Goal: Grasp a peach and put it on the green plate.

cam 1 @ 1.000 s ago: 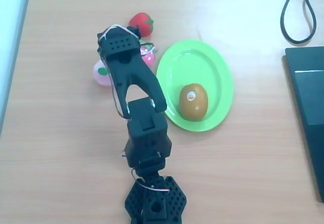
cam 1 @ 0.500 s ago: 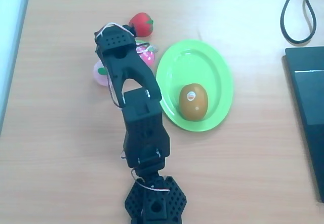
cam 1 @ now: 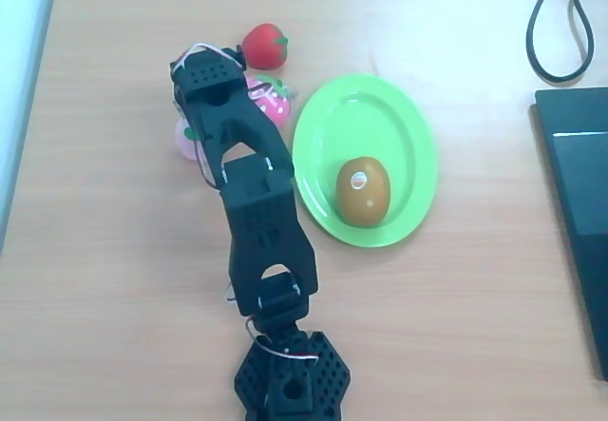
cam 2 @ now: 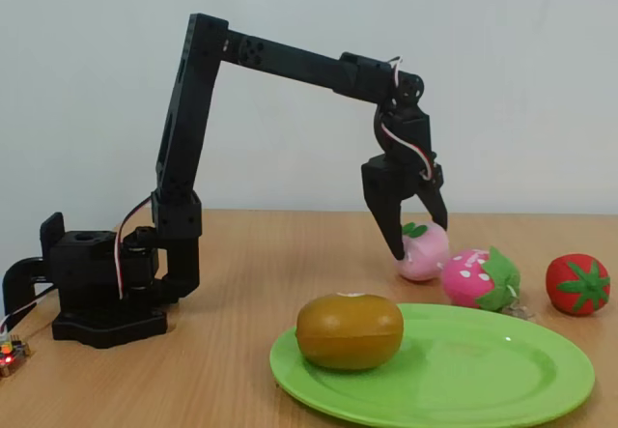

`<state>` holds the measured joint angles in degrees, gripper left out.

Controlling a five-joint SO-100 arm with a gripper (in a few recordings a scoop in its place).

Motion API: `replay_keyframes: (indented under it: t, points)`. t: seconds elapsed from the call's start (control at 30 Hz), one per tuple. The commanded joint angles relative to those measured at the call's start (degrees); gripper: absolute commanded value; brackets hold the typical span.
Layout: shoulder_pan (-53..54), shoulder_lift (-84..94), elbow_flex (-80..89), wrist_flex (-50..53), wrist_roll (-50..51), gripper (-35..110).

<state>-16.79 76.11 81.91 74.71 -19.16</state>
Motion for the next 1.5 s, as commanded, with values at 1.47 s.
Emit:
replay_keyframes:
  t: [1.47]
  points:
    - [3.8,9.8,-12.0,14.3,1.8,33]
